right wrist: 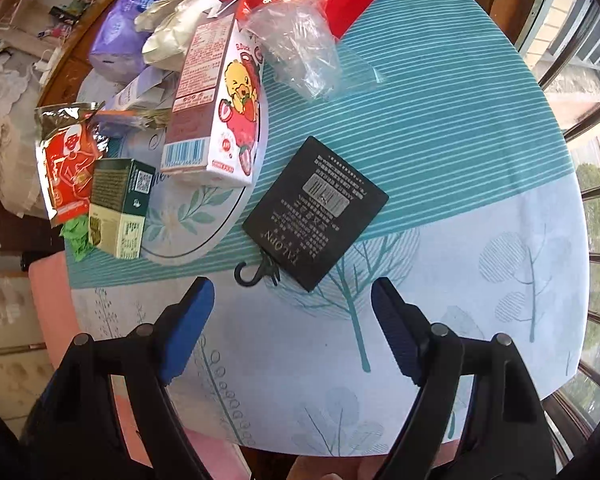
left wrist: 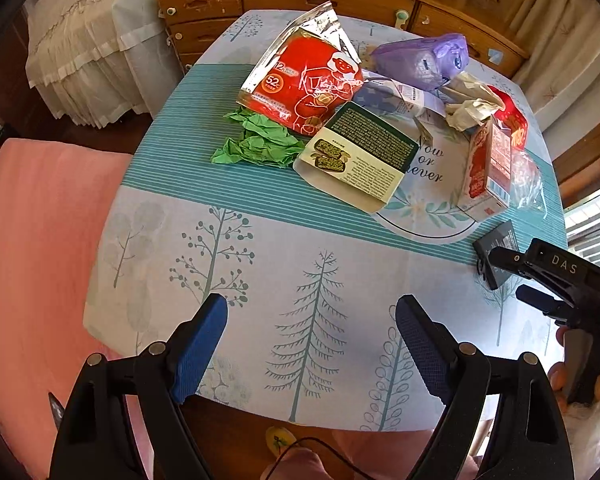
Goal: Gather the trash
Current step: 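Grasp the black TALON tag card with the right tool while the left tool grasps the pink milk carton, then carry the pink carton and black tag card over the trash bin with both tools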
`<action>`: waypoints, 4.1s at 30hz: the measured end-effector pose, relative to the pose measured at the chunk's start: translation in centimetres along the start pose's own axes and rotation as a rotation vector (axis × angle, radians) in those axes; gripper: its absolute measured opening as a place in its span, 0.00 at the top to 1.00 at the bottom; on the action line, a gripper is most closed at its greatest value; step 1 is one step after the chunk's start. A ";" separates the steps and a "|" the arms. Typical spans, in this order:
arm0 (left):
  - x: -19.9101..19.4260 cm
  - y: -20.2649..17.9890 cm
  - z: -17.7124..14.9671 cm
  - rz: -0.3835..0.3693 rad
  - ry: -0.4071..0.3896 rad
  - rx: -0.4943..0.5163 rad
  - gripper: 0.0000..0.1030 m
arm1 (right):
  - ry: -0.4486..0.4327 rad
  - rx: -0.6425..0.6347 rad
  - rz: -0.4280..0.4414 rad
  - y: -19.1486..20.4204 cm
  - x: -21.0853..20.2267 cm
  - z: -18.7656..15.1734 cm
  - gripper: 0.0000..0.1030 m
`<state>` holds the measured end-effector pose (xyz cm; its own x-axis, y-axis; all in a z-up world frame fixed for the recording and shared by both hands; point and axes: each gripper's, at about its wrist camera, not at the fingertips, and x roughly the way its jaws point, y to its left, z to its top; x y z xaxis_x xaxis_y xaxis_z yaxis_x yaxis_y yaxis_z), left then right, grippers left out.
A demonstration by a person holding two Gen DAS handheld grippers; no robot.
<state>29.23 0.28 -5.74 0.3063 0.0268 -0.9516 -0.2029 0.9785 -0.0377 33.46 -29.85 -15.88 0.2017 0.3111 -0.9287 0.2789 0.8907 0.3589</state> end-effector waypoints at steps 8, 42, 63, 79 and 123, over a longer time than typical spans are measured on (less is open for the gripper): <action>0.9 0.1 1.4 0.009 0.003 -0.038 0.14 | -0.001 0.064 -0.081 1.5 2.1 2.3 0.19; 1.6 -5.7 9.6 -0.103 -0.048 0.020 0.15 | -0.157 -0.207 -0.069 1.2 -2.7 2.8 0.42; 9.8 -21.5 11.9 -0.111 0.051 0.295 0.59 | -0.124 -0.189 -0.016 -5.0 -4.4 1.3 0.42; 0.9 -10.0 -1.9 -0.168 -0.090 0.274 0.60 | -0.136 -0.257 0.005 -2.5 -6.0 -3.6 0.42; 28.6 9.9 -42.1 -0.183 0.159 0.108 0.59 | 0.243 -0.478 -0.109 -6.7 30.0 -38.0 0.41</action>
<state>-3.15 2.14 -46.13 0.1767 -0.1763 -0.9683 -0.0551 0.9805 -0.1886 1.99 -13.89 -49.64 -0.0435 0.2257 -0.9732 -0.1833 0.9558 0.2298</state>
